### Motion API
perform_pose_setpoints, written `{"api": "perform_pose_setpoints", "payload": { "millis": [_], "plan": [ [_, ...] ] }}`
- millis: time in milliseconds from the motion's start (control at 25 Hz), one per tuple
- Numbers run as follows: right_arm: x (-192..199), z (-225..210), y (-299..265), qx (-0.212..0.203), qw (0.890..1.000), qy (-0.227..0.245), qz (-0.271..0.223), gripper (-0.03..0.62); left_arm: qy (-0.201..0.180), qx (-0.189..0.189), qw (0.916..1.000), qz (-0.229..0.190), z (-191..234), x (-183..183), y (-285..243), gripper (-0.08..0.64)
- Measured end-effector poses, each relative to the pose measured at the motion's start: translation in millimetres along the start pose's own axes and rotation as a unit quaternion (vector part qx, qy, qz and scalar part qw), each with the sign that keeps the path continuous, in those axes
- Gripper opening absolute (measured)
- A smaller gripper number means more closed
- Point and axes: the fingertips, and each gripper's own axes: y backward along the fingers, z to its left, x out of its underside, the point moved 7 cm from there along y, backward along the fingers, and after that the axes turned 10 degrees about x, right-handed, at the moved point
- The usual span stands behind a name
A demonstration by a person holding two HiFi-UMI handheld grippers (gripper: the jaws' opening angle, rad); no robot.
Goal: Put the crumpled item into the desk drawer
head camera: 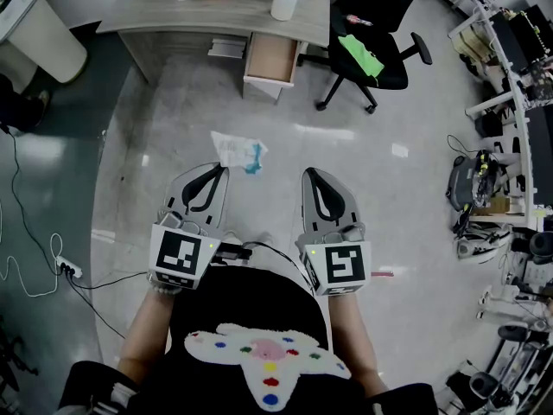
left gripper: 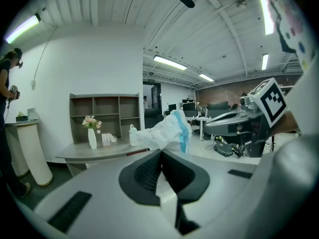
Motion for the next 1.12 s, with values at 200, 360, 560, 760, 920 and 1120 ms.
{"api": "perform_pose_setpoints", "payload": {
  "millis": [200, 360, 560, 760, 920, 1120],
  "plan": [
    [-4, 7, -3, 0.007, 1.0, -0.002, -0.001, 0.005, -0.001, 0.004, 0.9999, -0.01, 9, -3, 5, 0.014],
    [-8, 18, -5, 0.011, 1.0, 0.006, -0.007, 0.005, -0.001, 0.008, 0.9998, -0.018, 18, -2, 10, 0.013],
    [-10, 34, -5, 0.02, 1.0, 0.011, -0.008, 0.005, -0.003, 0.014, 0.9995, -0.027, 31, -2, 20, 0.012],
    [-8, 44, -5, 0.033, 0.999, 0.006, -0.007, 0.005, -0.006, 0.02, 0.9993, -0.031, 39, 1, 28, 0.013],
    [-9, 54, -5, 0.043, 0.999, 0.006, -0.008, 0.005, -0.004, 0.02, 0.9991, -0.037, 49, 4, 39, 0.013],
    [-2, 55, -4, 0.058, 0.998, -0.002, 0.003, 0.005, 0.0, 0.021, 0.999, -0.04, 55, 5, 43, 0.012]
  ]
}}
